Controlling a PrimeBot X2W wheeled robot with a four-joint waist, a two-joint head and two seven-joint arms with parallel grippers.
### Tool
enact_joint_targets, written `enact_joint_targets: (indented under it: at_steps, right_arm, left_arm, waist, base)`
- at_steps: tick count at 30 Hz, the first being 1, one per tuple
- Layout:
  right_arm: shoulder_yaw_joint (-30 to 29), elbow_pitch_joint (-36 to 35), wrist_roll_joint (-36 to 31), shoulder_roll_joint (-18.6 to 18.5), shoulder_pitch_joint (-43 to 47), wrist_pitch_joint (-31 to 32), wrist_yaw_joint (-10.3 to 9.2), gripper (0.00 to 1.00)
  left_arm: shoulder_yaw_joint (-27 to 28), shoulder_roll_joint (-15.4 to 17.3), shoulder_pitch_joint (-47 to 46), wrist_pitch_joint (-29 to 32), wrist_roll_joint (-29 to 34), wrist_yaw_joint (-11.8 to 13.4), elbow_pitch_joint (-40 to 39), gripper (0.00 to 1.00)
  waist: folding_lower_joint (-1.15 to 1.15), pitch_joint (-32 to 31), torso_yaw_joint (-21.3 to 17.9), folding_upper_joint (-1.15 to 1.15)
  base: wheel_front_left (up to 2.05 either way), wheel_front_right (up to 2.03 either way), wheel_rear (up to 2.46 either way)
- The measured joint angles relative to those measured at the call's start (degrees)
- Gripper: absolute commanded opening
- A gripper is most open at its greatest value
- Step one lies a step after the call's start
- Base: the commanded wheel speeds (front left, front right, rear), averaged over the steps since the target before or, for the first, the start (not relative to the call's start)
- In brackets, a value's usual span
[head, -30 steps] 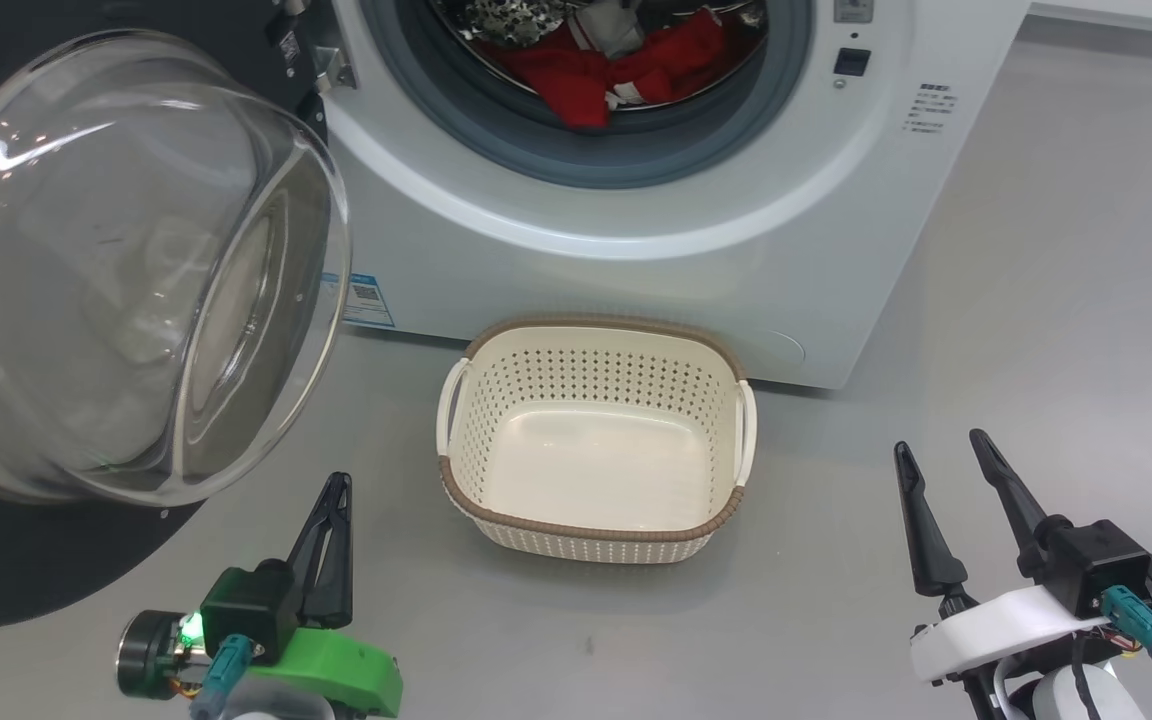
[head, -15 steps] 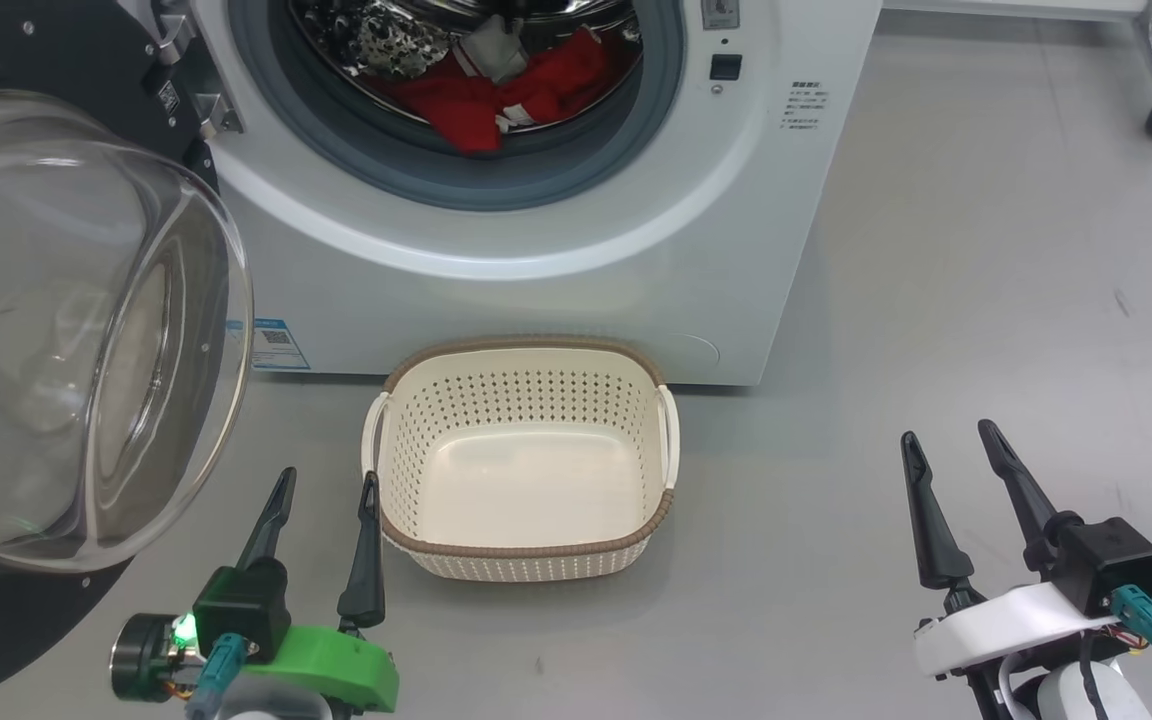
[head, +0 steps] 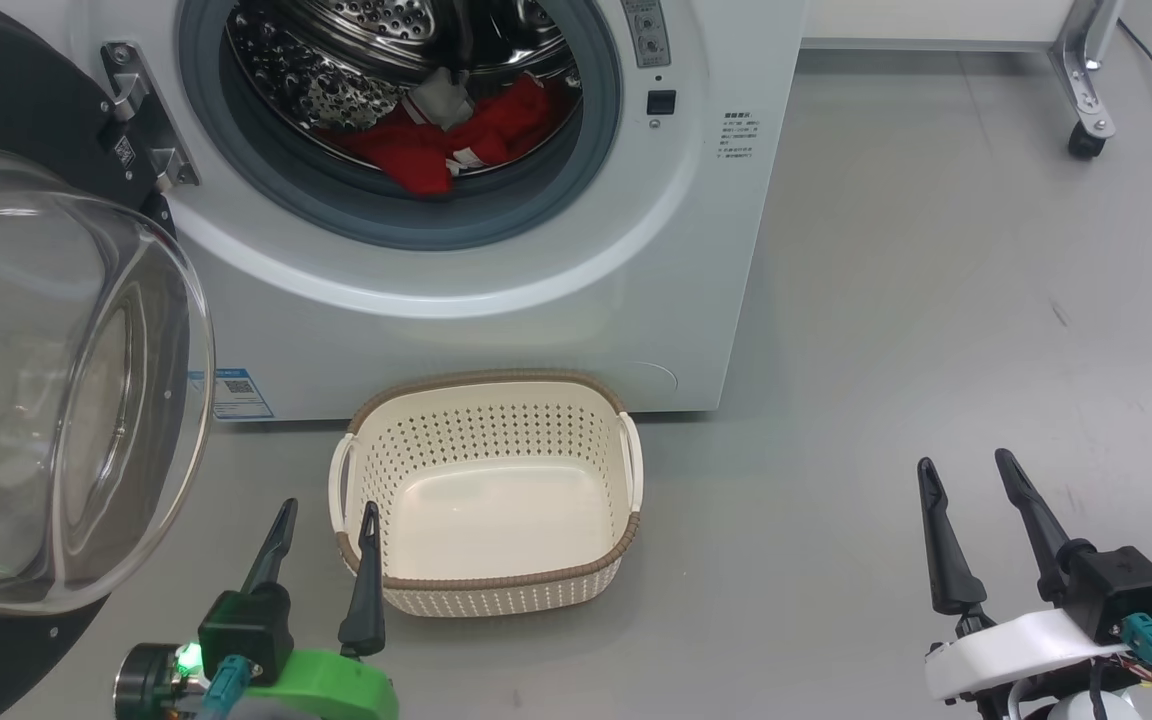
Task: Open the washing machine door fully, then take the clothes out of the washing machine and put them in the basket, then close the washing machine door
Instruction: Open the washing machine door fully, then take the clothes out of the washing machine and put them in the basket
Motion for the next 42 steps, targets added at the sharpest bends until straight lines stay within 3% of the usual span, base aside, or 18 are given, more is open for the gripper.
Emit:
enact_joint_targets:
  at_steps: [42]
  right_arm:
    - [-0.29, -1.96, 0.85, 0.67, 2.1, 0.0, -0.98, 1.0]
  left_arm:
    - [-1.68, 0.09, 0.04, 0.6, 0.47, 0.52, -0.84, 1.0]
  waist:
    - [0.0, -0.92, -1.54, 0.0]
  base:
    - [0.06, -0.06, 0.0]
